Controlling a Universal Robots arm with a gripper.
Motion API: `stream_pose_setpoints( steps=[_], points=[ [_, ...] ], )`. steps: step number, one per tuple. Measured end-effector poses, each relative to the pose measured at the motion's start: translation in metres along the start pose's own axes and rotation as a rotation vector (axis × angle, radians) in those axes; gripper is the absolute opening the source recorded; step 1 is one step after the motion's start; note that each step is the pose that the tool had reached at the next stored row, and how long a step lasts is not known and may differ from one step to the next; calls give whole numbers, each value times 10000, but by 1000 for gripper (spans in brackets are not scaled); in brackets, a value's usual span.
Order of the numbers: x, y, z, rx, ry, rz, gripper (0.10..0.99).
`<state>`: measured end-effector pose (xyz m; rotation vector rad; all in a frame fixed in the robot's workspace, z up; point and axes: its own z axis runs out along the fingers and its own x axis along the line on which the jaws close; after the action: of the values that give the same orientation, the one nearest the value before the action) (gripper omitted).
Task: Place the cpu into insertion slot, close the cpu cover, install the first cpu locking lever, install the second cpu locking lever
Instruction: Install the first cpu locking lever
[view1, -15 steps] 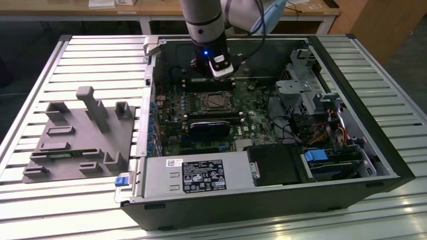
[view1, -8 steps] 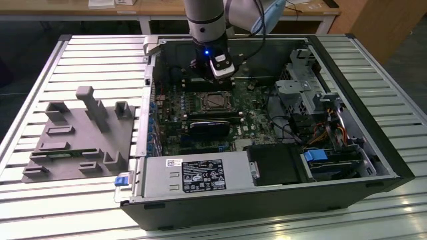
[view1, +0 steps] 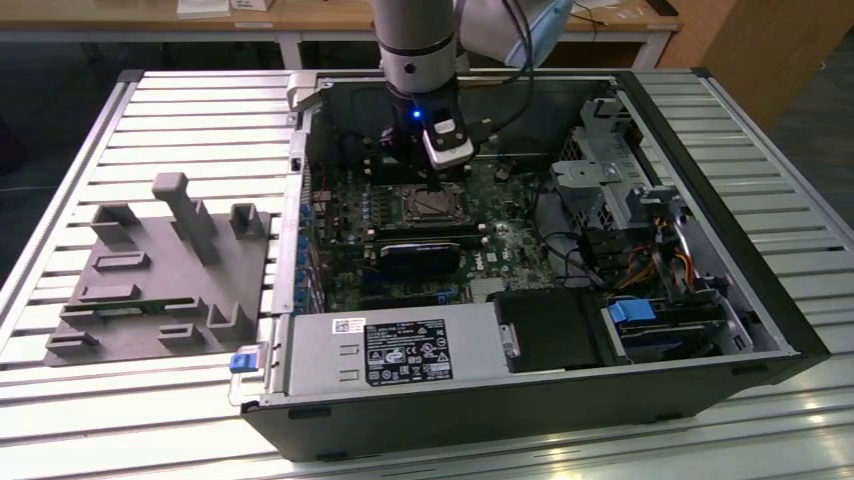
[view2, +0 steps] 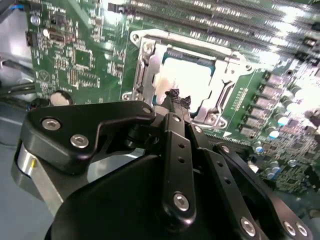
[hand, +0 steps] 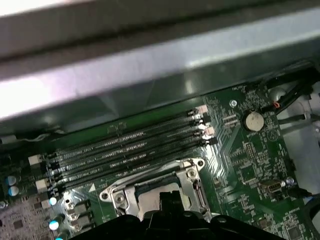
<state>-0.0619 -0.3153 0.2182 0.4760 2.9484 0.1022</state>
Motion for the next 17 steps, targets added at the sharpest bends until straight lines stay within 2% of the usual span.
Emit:
stream_pose_setpoints(
  steps=[5,7,8,12,17],
  points=[
    [-26,-77,0,46,58,8,102],
    [-30,-80,2,161,106,-2,102],
    [-30,-80,1,177,110,-3,102],
    [-30,-80,1,181,108,-5,102],
    [-34,-78,-22,349,54,-33,102]
  ],
)
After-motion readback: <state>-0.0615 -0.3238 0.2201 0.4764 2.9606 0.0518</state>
